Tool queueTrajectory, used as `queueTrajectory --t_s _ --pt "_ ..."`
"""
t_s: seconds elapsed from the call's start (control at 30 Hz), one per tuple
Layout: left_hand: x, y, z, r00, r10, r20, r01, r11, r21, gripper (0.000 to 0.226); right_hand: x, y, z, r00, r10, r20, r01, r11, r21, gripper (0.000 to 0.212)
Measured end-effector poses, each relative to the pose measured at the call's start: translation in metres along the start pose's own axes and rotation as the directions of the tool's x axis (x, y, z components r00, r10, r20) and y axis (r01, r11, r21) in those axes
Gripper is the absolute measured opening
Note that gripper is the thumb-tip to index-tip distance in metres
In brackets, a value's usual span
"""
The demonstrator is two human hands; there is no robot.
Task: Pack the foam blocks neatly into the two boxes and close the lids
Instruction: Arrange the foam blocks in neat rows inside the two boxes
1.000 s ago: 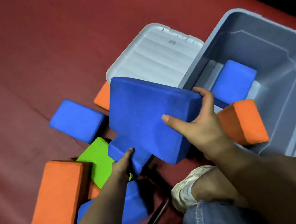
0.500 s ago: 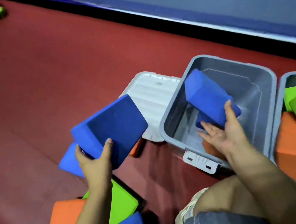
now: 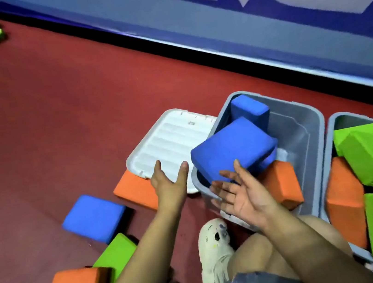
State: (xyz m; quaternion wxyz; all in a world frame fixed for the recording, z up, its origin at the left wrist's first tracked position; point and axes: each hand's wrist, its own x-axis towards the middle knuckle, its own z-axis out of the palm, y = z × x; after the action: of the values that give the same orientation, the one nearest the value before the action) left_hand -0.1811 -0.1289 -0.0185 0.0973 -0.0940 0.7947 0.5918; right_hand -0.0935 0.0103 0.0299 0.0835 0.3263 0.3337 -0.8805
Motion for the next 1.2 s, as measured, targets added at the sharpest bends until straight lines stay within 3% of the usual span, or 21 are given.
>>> queueTrajectory --t_s 0.13,0.27,0.37,0.47,0.67,0.77,0.87,0.93,1.03,1.07,1.13,1.2 --pt "0.019 -0.089 -0.075 0.988 -0.140 -0.065 0.152 0.957 0.248 0.074 0.020 0.029 0.021 0.985 0.169 -0.022 -0.168 0.942 -0.291 0.052" --pt "0.002 -0.182 -0.138 0.908 -0.406 0.106 0.273 0.763 0.586 0.070 0.043 0.068 0.054 0.951 0.304 -0.059 -0.269 0.717 -0.644 0.035" --pt "-0.020 -0.236 -0.162 0.791 -0.563 0.239 0.171 0.578 0.798 0.085 0.054 0.099 0.078 0.927 0.371 -0.052 -0.264 0.550 -0.792 0.020" --pt "-0.033 -0.274 -0.165 0.713 -0.632 0.305 0.042 0.472 0.880 0.096 0.059 0.128 0.082 0.896 0.440 -0.057 -0.284 0.470 -0.836 0.018" --pt "-0.044 -0.310 -0.158 0.663 -0.672 0.329 -0.150 0.311 0.938 0.108 0.069 0.143 0.044 0.873 0.449 -0.192 -0.352 0.307 -0.884 0.043" --pt "-0.045 -0.316 -0.158 0.633 -0.681 0.369 -0.262 0.260 0.929 0.107 0.078 0.142 0.036 0.880 0.424 -0.214 -0.366 0.318 -0.875 0.046" --pt "-0.046 -0.318 -0.161 0.614 -0.676 0.407 -0.290 0.287 0.913 0.097 0.080 0.143 0.031 0.890 0.406 -0.205 -0.334 0.275 -0.902 0.042" --pt "-0.041 -0.310 -0.167 0.612 -0.659 0.438 -0.205 0.403 0.892 0.100 0.081 0.143 0.029 0.905 0.383 -0.185 -0.278 0.204 -0.939 0.044" --pt "-0.026 -0.278 -0.183 0.630 -0.591 0.504 0.193 0.748 0.635 0.109 0.084 0.139 0.024 0.923 0.357 -0.143 -0.175 0.058 -0.983 0.064" --pt "-0.021 -0.266 -0.190 0.643 -0.567 0.514 0.314 0.808 0.499 0.104 0.085 0.136 0.022 0.923 0.363 -0.130 -0.141 0.003 -0.990 0.073" --pt "-0.008 -0.238 -0.200 0.632 -0.533 0.563 0.444 0.844 0.301 0.088 0.087 0.132 0.016 0.927 0.367 -0.078 -0.046 -0.095 -0.994 0.089" --pt "0.004 -0.213 -0.207 0.601 -0.472 0.645 0.476 0.860 0.185 0.085 0.087 0.129 0.010 0.920 0.392 0.006 0.072 -0.153 -0.986 0.106"
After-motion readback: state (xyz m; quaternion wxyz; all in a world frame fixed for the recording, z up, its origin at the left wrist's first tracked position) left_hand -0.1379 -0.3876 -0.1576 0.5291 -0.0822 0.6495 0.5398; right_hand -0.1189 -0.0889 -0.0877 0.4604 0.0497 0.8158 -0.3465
